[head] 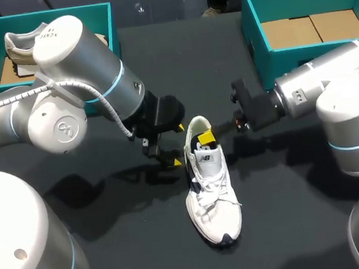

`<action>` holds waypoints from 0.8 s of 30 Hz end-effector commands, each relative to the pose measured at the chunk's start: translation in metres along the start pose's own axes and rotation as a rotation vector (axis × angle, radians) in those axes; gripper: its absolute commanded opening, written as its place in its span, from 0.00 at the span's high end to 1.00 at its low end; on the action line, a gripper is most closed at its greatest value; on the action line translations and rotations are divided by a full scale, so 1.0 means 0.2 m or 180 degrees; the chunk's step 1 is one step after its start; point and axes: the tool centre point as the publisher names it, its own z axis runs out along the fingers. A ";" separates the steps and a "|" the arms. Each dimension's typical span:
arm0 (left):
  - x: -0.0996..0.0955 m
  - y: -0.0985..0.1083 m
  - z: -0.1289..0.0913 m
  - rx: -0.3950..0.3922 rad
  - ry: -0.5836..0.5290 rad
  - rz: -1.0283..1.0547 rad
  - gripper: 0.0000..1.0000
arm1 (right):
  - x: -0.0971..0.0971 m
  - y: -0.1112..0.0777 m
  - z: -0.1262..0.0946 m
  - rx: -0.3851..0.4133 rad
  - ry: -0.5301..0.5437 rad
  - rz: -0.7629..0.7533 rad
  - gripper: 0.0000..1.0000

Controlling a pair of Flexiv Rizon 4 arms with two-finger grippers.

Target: Take the shoe out of the shoebox, open the shoe tongue, remove and reinsert the insole, then place the shoe into the shoebox

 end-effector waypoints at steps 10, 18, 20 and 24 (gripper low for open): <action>-0.01 -0.01 -0.03 0.0043 -0.0020 0.0077 0.00 | 0.11 0.04 -0.05 -0.0027 -0.0196 -0.0216 0.61; -0.05 0.02 -0.15 0.0135 -0.0109 0.0111 0.00 | 0.12 0.06 -0.13 0.0064 -0.0340 -0.0176 0.60; -0.05 0.04 -0.19 0.0150 -0.0126 0.0134 0.00 | 0.11 0.06 -0.14 0.0081 -0.0367 -0.0135 0.60; -0.06 0.06 -0.24 0.0188 -0.0106 0.0225 0.00 | 0.10 0.05 -0.17 0.0116 -0.0413 -0.0062 0.60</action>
